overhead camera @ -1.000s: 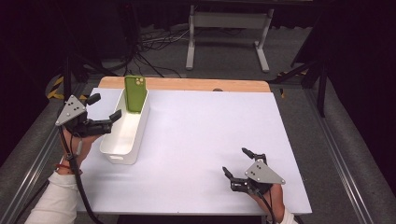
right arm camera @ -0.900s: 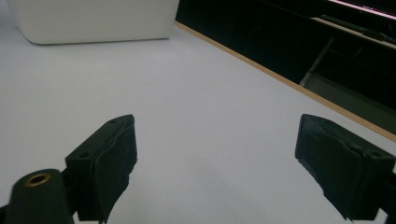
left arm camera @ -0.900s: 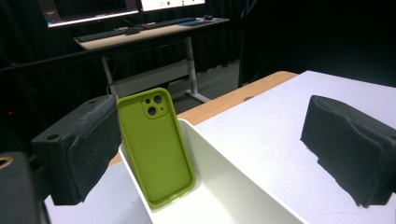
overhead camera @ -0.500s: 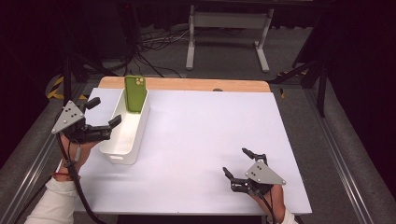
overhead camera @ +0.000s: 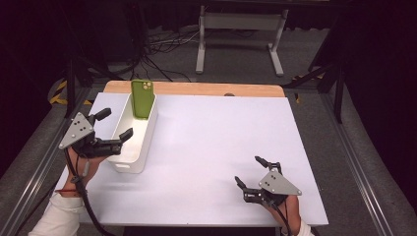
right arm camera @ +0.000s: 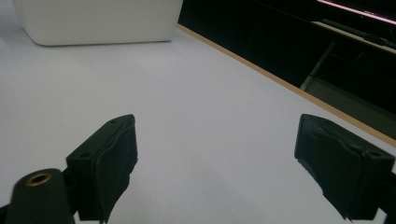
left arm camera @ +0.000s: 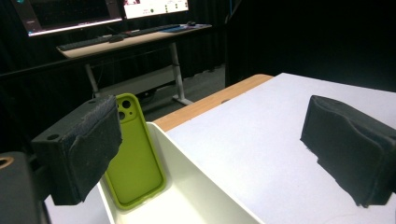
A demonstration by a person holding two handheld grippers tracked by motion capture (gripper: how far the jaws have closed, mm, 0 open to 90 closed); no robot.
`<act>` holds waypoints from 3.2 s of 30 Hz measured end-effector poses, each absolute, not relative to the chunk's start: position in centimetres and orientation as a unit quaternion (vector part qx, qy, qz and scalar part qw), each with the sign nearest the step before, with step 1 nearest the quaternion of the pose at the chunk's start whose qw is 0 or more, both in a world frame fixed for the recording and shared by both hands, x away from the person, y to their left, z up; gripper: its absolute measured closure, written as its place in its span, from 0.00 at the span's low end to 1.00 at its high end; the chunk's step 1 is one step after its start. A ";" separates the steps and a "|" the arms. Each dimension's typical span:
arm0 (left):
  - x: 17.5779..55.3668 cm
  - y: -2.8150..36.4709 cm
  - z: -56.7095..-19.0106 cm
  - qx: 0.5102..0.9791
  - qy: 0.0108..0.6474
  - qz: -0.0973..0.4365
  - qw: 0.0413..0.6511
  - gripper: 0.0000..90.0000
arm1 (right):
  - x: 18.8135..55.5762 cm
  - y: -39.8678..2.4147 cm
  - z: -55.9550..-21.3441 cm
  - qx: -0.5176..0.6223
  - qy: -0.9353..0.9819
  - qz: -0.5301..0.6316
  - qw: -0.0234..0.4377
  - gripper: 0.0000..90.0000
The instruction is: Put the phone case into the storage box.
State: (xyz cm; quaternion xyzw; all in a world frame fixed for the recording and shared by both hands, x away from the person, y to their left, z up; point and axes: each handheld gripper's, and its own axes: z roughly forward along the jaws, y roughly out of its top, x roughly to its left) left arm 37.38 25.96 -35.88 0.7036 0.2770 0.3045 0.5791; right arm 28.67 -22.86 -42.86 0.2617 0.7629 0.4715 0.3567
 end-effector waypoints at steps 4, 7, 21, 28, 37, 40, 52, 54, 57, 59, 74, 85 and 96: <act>36.9 25.5 -36.2 0.706 0.274 0.299 0.581 0.06 | 28.7 -22.8 -42.8 0.261 0.763 0.472 0.356 0.16; 36.6 25.3 -36.2 0.707 0.270 0.299 0.582 0.06 | 28.7 -22.8 -42.8 0.261 0.764 0.472 0.355 0.16; 35.0 24.8 -36.2 0.709 0.255 0.296 0.587 0.06 | 28.6 -22.8 -42.8 0.261 0.764 0.473 0.354 0.16; 34.3 24.5 -36.2 0.708 0.246 0.292 0.594 0.06 | 28.6 -22.7 -42.7 0.261 0.764 0.473 0.353 0.16; 33.5 24.1 -36.4 0.709 0.236 0.287 0.600 0.05 | 28.5 -22.6 -42.7 0.257 0.766 0.474 0.351 0.17; 33.3 24.0 -36.5 0.709 0.233 0.281 0.604 0.05 | 28.5 -22.6 -42.7 0.257 0.765 0.473 0.353 0.17; 32.5 22.9 -37.2 0.715 0.221 0.278 0.602 0.05 | 28.3 -22.5 -42.6 0.255 0.765 0.477 0.350 0.17; 32.4 22.8 -37.3 0.720 0.219 0.274 0.598 0.04 | 28.3 -22.5 -42.5 0.255 0.764 0.478 0.350 0.17; 32.2 22.6 -37.6 0.722 0.217 0.274 0.598 0.05 | 28.3 -22.4 -42.5 0.254 0.765 0.478 0.349 0.17; 32.1 22.6 -37.7 0.723 0.214 0.275 0.596 0.04 | 28.3 -22.4 -42.5 0.253 0.766 0.478 0.348 0.17; 31.3 21.4 -39.6 0.737 0.208 0.261 0.588 0.04 | 28.1 -22.1 -42.4 0.249 0.767 0.480 0.345 0.16; 30.8 20.7 -41.1 0.744 0.210 0.249 0.583 0.04 | 27.8 -22.0 -42.4 0.248 0.767 0.483 0.343 0.16; 30.8 20.1 -43.1 0.763 0.214 0.224 0.567 0.03 | 27.4 -22.1 -42.4 0.249 0.765 0.485 0.343 0.16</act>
